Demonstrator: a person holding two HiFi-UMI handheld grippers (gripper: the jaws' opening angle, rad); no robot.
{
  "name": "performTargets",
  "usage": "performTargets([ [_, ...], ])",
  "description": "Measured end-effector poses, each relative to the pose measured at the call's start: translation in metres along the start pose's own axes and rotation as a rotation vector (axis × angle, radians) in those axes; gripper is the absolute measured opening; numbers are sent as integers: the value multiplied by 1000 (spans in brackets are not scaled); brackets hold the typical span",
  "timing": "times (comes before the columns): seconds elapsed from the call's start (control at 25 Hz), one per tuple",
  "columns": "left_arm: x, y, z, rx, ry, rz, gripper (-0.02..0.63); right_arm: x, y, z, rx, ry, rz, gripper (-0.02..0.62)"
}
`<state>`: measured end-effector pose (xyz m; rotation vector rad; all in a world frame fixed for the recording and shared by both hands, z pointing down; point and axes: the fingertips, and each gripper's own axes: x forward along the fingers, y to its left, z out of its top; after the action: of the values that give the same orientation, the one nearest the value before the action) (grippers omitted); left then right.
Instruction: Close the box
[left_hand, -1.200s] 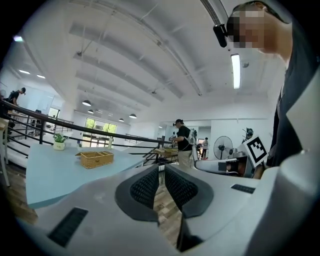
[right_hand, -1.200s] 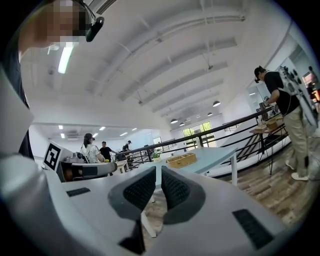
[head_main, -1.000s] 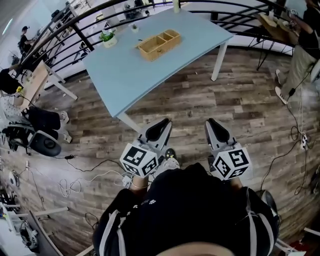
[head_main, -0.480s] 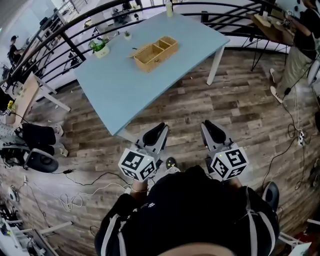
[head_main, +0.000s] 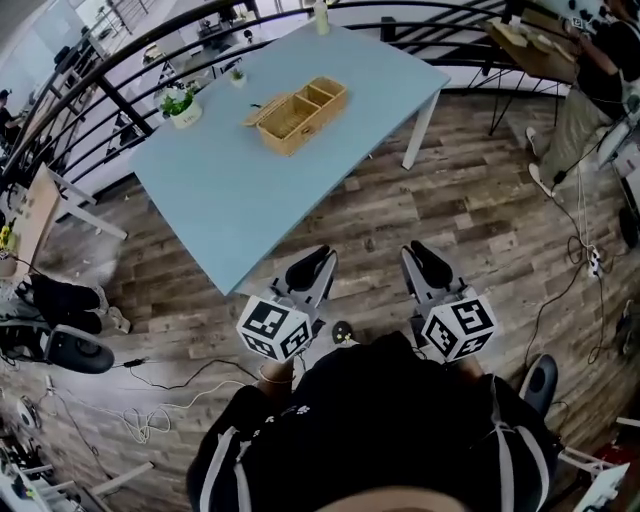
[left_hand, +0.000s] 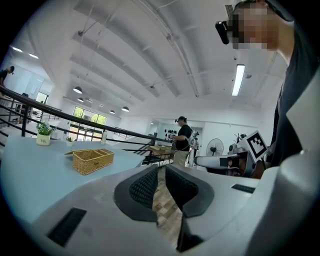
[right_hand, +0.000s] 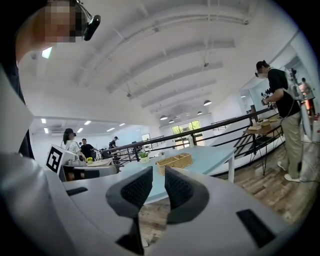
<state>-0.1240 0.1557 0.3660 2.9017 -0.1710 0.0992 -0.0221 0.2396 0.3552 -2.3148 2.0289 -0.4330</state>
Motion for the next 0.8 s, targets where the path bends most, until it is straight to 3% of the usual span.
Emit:
performTargets([
  [0.48,1,55,4,-12,3,-18,33,55,22,-1,21,10,9,78],
  [0.8,15,78,-3,-45,28,16,49,89,3,-4,39,43,34,81],
])
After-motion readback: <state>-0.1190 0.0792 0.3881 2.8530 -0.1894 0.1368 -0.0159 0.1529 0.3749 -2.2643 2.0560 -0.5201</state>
